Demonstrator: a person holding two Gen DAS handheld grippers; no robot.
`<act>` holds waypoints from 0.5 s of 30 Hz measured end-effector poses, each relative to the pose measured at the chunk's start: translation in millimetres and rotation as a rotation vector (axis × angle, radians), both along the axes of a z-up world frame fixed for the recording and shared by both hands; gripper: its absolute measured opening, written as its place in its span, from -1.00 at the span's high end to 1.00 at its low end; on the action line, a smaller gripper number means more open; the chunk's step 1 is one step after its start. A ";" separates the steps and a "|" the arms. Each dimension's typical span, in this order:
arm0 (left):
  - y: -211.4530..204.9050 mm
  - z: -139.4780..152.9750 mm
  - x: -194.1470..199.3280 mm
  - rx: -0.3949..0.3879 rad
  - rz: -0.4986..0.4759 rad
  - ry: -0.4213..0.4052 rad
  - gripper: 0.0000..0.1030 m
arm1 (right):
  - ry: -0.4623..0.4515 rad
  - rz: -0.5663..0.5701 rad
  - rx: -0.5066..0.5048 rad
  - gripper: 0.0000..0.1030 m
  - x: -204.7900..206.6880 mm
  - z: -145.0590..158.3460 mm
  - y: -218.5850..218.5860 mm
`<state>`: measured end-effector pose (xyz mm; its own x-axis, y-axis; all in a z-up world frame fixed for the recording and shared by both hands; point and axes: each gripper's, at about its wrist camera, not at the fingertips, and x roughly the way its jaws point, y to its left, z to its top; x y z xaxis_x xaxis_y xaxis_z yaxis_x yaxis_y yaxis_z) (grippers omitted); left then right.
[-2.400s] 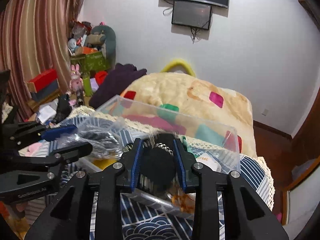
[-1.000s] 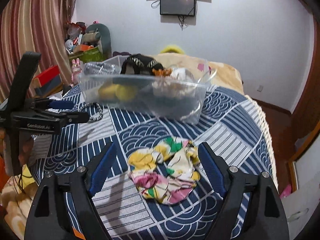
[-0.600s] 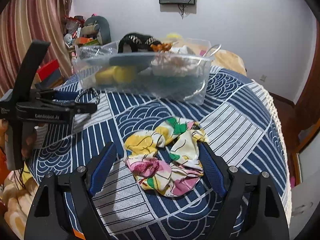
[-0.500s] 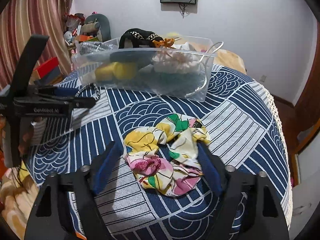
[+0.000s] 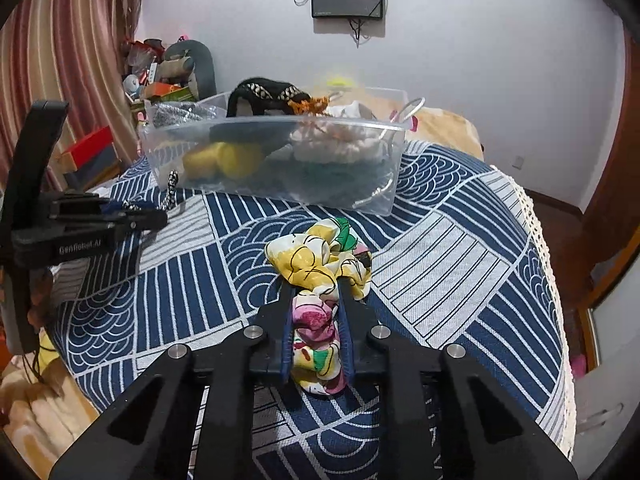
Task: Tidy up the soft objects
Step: 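Grasp the beaded bracelet with the left tool while the right tool grasps the floral scrunchie, then drop the bracelet into the box with the left tool while the right tool drops the scrunchie in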
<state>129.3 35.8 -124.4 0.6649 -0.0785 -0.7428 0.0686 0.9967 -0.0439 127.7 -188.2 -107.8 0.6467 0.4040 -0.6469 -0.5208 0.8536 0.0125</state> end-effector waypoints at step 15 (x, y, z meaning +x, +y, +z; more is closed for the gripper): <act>-25.2 50.4 -32.4 0.035 -0.048 -0.158 0.61 | -0.129 -0.001 0.097 0.70 -4.5 46.8 4.1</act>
